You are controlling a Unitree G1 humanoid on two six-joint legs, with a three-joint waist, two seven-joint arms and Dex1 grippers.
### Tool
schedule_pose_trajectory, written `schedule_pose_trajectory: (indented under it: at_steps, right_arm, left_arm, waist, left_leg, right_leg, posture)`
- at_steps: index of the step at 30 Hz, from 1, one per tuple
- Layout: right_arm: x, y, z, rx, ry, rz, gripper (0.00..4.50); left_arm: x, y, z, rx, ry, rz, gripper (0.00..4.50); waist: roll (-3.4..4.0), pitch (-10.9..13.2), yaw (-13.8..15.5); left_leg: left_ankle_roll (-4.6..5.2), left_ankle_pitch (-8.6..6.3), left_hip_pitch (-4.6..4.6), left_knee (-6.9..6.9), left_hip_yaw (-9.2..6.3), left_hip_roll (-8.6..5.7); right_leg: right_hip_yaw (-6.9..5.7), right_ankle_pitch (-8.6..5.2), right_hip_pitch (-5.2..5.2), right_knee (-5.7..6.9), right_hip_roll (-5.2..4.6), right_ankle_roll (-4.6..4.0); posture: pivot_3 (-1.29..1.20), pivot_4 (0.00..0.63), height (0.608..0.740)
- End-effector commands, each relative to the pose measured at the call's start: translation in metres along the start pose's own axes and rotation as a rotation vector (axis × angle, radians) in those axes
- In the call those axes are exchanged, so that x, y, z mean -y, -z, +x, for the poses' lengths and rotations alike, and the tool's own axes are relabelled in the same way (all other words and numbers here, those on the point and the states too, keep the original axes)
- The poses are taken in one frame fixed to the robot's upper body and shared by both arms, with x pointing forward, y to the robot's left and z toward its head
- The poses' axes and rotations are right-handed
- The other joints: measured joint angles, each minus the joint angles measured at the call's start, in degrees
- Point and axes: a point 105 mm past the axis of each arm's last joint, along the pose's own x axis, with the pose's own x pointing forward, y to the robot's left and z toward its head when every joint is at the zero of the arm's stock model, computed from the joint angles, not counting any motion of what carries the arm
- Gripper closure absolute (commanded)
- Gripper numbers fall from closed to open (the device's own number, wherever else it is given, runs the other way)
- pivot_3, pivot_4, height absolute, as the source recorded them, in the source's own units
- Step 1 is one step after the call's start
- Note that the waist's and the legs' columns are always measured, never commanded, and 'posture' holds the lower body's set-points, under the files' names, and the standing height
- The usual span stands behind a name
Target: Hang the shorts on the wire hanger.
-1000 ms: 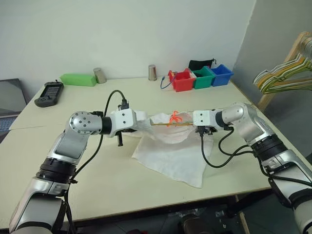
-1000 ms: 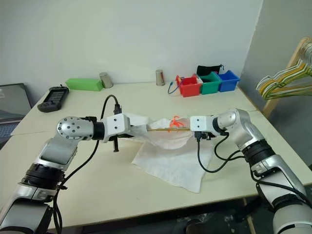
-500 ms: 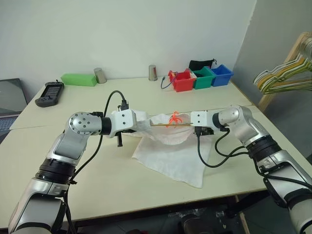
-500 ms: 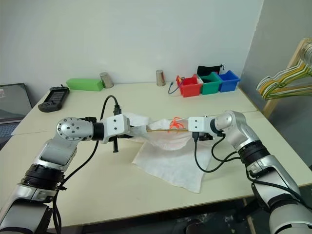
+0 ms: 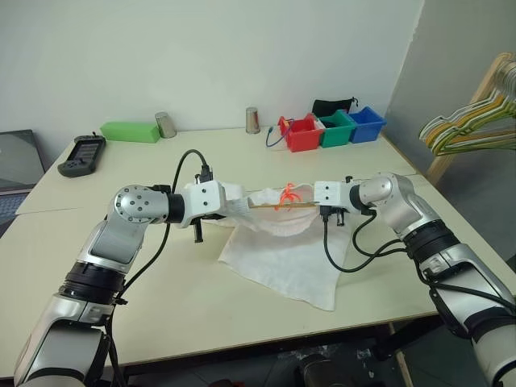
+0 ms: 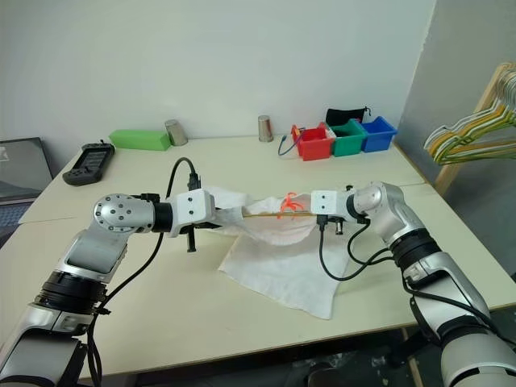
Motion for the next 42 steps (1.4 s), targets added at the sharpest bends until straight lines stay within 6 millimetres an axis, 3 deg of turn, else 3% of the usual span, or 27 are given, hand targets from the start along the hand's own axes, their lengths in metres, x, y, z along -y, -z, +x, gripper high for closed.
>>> schedule_pose_trajectory:
  at_steps: [1, 11, 17, 25, 33, 42]
  right_arm:
    - [0.017, -0.006, -0.01, 0.019, 0.065, -0.011, 4.44]
    - [0.018, -0.008, -0.011, 0.024, 0.078, -0.041, 4.44]
    - [0.02, -0.01, -0.012, 0.026, 0.098, -0.052, 4.5]
    - [0.014, -0.008, -0.009, 0.031, 0.089, -0.044, 4.5]
    - [0.014, -0.007, -0.008, 0.035, 0.092, -0.021, 4.5]
    - [0.01, 0.008, -0.012, 0.014, 0.1, 0.038, 4.5]
  left_arm:
    - [-0.013, -0.014, -0.007, 0.035, -0.052, 0.044, 4.34]
    - [-0.018, -0.013, -0.008, 0.028, -0.062, 0.072, 4.34]
    - [-0.015, -0.011, -0.017, 0.047, -0.008, 0.045, 3.15]
    - [-0.027, -0.026, -0.035, 0.113, -0.045, 0.018, 1.64]
    - [-0.023, -0.035, -0.048, 0.134, -0.01, 0.009, 0.02]
    - [-0.039, -0.053, -0.073, 0.173, -0.067, -0.061, 0.02]
  waist:
    - [0.0, 0.0, 0.0]
    - [0.0, 0.0, 0.0]
    - [0.0, 0.0, -0.1]
    - [0.0, 0.0, 0.0]
    - [0.0, 0.0, 0.4]
    - [-0.01, 0.0, 1.6]
  left_leg:
    - [0.0, 0.0, 0.0, 0.0, 0.0, 0.0]
    - [0.0, 0.0, 0.0, 0.0, 0.0, 0.0]
    - [0.0, 0.0, 0.0, 0.0, 0.0, 0.0]
    - [0.0, 0.0, 0.0, 0.0, 0.0, 0.0]
    - [0.0, 0.0, 0.0, 0.0, 0.0, 0.0]
    - [0.0, 0.0, 0.01, 0.0, 0.01, 0.0]
  right_leg:
    - [0.0, 0.0, 0.0, 0.0, 0.0, 0.0]
    - [0.0, 0.0, 0.0, 0.0, 0.0, 0.0]
    - [0.0, 0.0, 0.0, 0.0, 0.0, 0.0]
    - [0.0, 0.0, 0.0, 0.0, 0.0, 0.0]
    - [0.0, 0.0, 0.01, 0.0, 0.0, 0.01]
    - [-0.01, -0.01, 0.01, 0.0, 0.0, 0.01]
  posture:
    - [-0.05, 0.0, 0.74]
    - [-0.06, 0.0, 0.74]
    - [-0.05, 0.0, 0.74]
    - [-0.02, 0.0, 0.74]
    - [-0.01, 0.0, 0.74]
    - [-0.01, 0.0, 0.74]
